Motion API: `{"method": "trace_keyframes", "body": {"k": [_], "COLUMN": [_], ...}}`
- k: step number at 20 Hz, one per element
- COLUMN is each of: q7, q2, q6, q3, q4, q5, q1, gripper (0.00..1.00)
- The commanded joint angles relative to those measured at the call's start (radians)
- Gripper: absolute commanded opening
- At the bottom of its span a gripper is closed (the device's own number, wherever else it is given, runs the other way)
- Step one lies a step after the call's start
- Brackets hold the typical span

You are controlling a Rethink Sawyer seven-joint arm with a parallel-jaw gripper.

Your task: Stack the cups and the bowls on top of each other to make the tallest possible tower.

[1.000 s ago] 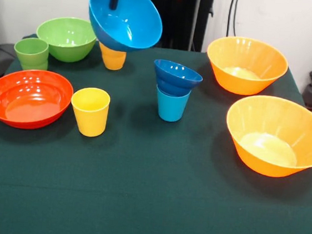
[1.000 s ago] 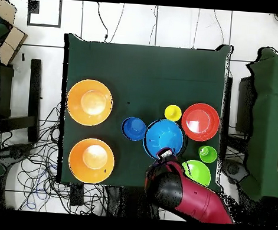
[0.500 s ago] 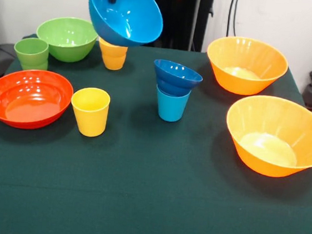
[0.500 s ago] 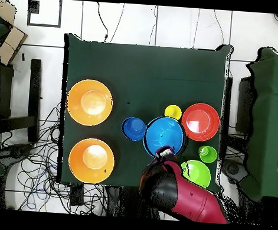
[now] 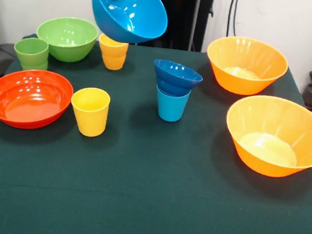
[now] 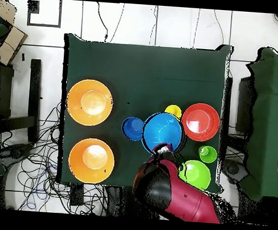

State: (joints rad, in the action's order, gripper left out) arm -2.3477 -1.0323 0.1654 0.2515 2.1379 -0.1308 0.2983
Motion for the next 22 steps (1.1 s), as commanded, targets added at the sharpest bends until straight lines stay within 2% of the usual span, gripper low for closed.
{"method": "trace_keyframes", "body": {"k": [1,14,22], "q7": [-0.193,-0.176,-0.183], "q2": [0.032,-0.008,-0.015], "q6": [-0.079,-0.131,-0.16], "q3": [-0.003,-0.071,-0.105], "q4": [-0.035,0.028,0.056], "q5": [0.088,0.159,0.176], "q1": [-0.046,0.01,0.033], "gripper": [0.0,0.0,0.0]}}
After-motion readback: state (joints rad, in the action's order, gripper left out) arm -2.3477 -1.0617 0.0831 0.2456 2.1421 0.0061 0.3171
